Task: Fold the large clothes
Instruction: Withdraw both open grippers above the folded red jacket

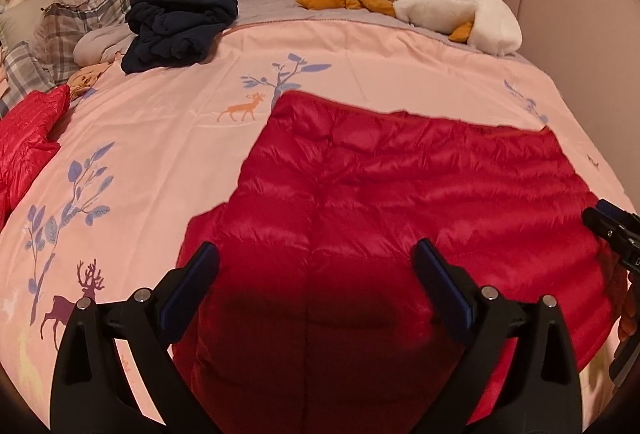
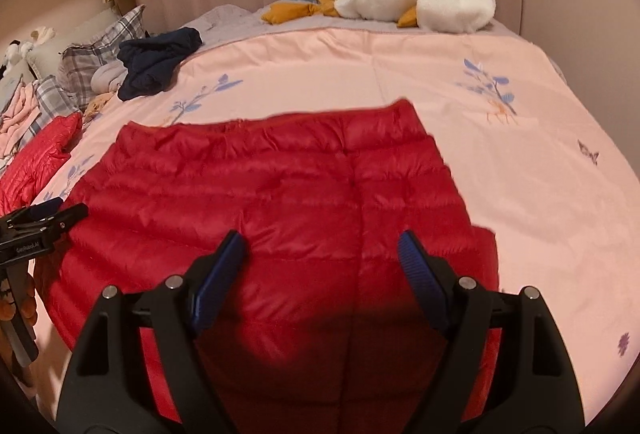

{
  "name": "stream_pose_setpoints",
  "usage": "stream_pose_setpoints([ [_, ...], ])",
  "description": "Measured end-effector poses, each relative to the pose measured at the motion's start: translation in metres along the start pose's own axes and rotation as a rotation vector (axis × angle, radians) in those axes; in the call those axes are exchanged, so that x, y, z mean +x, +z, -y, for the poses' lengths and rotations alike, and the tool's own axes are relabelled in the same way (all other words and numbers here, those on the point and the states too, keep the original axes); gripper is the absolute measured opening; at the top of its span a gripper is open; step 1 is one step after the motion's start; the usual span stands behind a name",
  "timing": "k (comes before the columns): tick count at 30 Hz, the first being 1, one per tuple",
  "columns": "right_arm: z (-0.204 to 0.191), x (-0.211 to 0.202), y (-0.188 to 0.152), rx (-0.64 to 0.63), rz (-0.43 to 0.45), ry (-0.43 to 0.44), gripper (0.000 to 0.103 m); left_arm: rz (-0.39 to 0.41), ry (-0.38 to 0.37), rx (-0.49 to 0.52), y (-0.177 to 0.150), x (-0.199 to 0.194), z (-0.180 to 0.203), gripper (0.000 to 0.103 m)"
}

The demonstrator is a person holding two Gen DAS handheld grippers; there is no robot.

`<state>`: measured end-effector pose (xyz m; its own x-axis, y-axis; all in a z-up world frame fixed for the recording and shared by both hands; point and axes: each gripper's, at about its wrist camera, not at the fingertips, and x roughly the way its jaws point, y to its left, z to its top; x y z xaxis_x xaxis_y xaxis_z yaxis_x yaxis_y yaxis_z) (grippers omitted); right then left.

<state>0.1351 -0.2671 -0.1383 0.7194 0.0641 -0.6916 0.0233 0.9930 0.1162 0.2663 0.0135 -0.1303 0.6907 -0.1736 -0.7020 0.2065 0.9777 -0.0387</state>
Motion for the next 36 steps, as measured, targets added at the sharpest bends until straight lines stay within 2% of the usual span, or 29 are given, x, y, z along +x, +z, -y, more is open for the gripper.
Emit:
stream_pose_setpoints([
  [10,0.008,0.012,-0.005,0.055,-0.034,0.038,0.081,-0.013,-0.011,-0.011,-0.006,0.01,-0.003,0.099],
  [16,0.007,-0.009,-0.005,0.059,0.002,0.033,0.081,-0.01,-0.007,-0.03,-0.004,-0.002,-0.007,0.099],
  [24,0.005,-0.043,-0.018,0.014,0.054,0.006,0.081,0.033,0.007,0.011,-0.016,-0.032,-0.007,0.099],
  [36,0.01,-0.024,-0.039,0.03,-0.018,0.006,0.081,-0.017,0.005,0.012,-0.036,-0.015,-0.007,0.099],
])
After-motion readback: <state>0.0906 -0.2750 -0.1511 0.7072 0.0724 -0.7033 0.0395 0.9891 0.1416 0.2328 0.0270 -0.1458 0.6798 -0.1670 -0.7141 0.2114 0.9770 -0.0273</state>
